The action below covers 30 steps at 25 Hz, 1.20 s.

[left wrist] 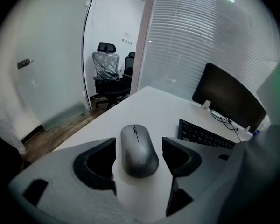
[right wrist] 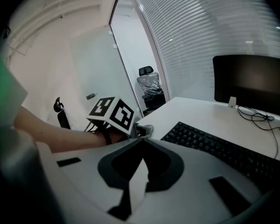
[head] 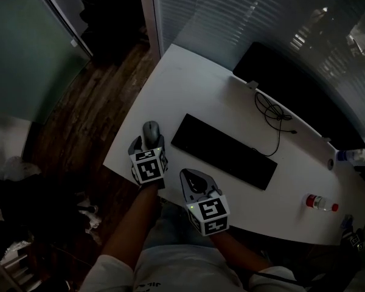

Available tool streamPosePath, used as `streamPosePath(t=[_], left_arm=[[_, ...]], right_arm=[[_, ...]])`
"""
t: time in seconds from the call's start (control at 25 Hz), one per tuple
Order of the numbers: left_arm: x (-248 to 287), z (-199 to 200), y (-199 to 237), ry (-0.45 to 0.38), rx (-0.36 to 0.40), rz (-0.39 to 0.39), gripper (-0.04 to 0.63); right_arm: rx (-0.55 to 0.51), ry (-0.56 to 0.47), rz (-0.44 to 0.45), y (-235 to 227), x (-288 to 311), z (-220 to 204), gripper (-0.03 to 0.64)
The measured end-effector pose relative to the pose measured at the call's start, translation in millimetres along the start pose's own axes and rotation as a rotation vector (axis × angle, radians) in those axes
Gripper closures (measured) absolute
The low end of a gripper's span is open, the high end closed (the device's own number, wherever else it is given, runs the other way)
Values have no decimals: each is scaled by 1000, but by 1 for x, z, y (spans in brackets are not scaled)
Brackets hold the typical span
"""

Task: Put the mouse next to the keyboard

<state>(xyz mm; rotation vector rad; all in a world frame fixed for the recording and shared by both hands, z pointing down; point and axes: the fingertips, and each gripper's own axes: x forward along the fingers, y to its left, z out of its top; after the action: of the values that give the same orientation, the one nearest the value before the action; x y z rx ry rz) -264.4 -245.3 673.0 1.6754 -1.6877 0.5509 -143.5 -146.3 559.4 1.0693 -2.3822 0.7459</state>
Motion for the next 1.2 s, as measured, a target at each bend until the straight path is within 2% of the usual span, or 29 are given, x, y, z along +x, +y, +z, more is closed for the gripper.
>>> streamPosePath(t=[0.2,0.44,0.68,0.8,1.2], left_arm=[[21,-7,1,40,-26,13,284],[33,-14,3,70,-11,41,268],[37,-18,0,62,12,75,267],[36,-16,-3,60,28,75,287],[31,-13,2,43,29,87,290]], right_arm=[[8,5,-3,-6,5,1,614],[26,11,1,-11,6,-2,614],[34,17,12,-13,7,-6,614],[36,18,13,-14,7,-6,614],[41,12,15,-17,5,-5,614]])
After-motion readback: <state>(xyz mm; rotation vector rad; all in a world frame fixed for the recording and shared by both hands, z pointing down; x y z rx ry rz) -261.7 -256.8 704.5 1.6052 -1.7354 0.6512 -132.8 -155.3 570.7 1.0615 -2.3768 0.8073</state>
